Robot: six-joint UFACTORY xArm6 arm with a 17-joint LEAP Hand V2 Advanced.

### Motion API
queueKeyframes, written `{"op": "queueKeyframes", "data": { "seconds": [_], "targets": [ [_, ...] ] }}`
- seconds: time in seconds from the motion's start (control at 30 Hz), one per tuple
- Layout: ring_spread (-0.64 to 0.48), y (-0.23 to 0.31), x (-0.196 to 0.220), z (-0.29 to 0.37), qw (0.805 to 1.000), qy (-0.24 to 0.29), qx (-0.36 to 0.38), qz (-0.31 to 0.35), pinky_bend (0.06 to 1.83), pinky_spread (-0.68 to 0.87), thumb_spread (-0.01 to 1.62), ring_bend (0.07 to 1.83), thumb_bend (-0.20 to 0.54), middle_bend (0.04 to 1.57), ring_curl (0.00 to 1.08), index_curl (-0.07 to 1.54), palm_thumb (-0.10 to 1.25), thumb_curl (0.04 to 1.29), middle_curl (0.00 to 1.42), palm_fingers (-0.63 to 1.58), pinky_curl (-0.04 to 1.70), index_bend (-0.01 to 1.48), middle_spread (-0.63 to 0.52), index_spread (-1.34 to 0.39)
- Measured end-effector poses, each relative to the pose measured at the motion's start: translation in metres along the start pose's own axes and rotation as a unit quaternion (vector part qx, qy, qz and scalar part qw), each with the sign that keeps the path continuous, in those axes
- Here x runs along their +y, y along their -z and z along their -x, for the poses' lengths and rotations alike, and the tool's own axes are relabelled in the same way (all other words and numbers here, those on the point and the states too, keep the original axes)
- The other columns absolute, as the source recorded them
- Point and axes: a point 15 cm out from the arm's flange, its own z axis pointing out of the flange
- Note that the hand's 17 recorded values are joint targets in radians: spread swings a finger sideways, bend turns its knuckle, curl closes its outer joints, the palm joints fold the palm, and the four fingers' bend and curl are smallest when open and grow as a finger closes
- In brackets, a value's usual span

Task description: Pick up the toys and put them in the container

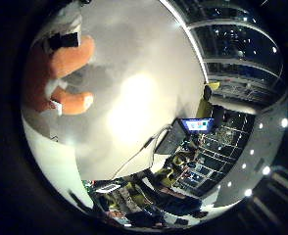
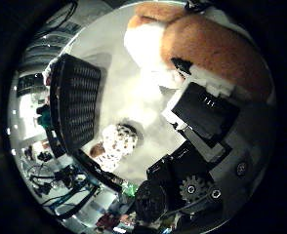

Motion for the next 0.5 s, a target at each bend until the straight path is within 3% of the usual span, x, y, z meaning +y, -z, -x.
{"op": "queueKeyframes", "data": {
  "seconds": [0.27, 0.5],
  "targets": [
    [-0.17, 0.077, 0.04, 0.022, 1.0, 0.001, 0.001, 0.006, 1.21, -0.21, 0.39, 1.43, -0.02, 1.31, 0.62, 0.74, 1.09, 0.81, 0.66, 1.17, 0.82, 1.1, -0.1, -0.23],
    [-0.17, 0.123, 0.05, 0.113, 0.999, 0.043, -0.014, -0.01, 1.18, -0.21, 0.38, 1.44, -0.021, 1.32, 0.61, 0.74, 1.07, 0.85, 0.65, 1.17, 0.9, 1.11, -0.09, -0.23]
  ]
}}
